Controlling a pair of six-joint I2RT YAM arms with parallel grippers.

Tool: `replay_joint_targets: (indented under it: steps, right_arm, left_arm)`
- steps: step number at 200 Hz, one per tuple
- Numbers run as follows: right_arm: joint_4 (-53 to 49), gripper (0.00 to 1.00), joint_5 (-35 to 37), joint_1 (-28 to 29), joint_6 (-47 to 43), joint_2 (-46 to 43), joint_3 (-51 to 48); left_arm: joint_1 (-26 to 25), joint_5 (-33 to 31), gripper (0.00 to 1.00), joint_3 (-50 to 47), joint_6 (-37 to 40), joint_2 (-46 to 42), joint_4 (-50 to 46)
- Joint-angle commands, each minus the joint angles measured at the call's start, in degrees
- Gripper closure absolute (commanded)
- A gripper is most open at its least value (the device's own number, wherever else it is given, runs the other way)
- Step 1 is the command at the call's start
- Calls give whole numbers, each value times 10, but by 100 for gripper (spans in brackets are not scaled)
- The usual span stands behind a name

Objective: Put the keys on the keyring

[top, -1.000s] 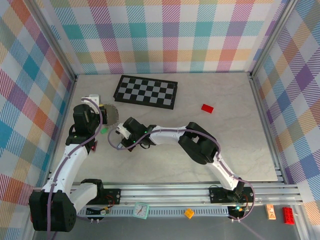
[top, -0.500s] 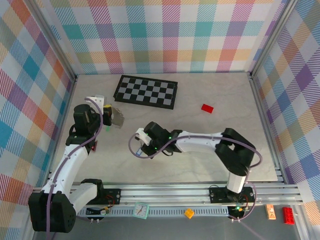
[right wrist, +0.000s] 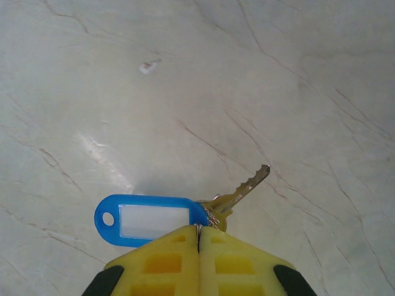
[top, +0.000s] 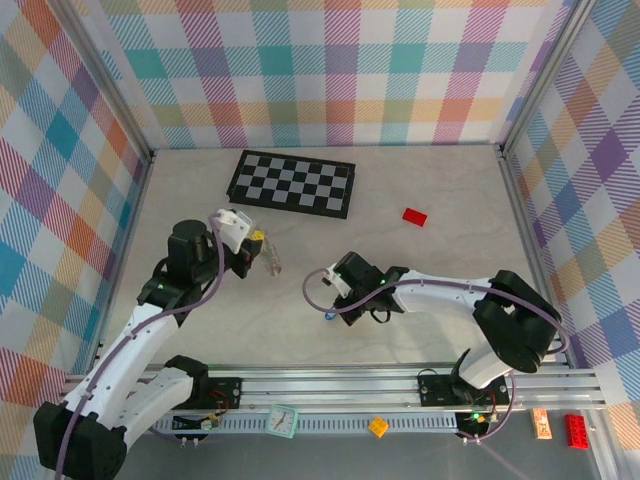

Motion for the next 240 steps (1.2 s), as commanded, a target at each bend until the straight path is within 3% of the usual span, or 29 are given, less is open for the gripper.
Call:
replay_joint_targets:
  steps: [1, 53, 77, 99, 177, 240]
  right_arm:
    - [-19, 100, 9, -15, 33, -7, -10]
    - [-40, 97, 5, -43, 65, 12, -3]
    - [-56, 78, 11, -50, 70, 11, 8]
    - [-76, 71, 21, -50, 66, 3, 19]
    - [-96, 65, 13, -54, 66, 14, 32]
    - [-74, 62, -102, -95, 16, 32, 29]
  left_arm:
    - [-27, 10, 100, 5, 23, -12, -15]
    - [-77, 4, 100, -8, 26, -15, -7]
    - [-81, 4, 100, -10, 29, -14, -7]
    - [-83, -2, 100, -14, 30, -10, -7]
    - [-87, 0, 100, -10, 36, -6, -16]
    - [-88, 6, 100, -10, 38, -6, -18]
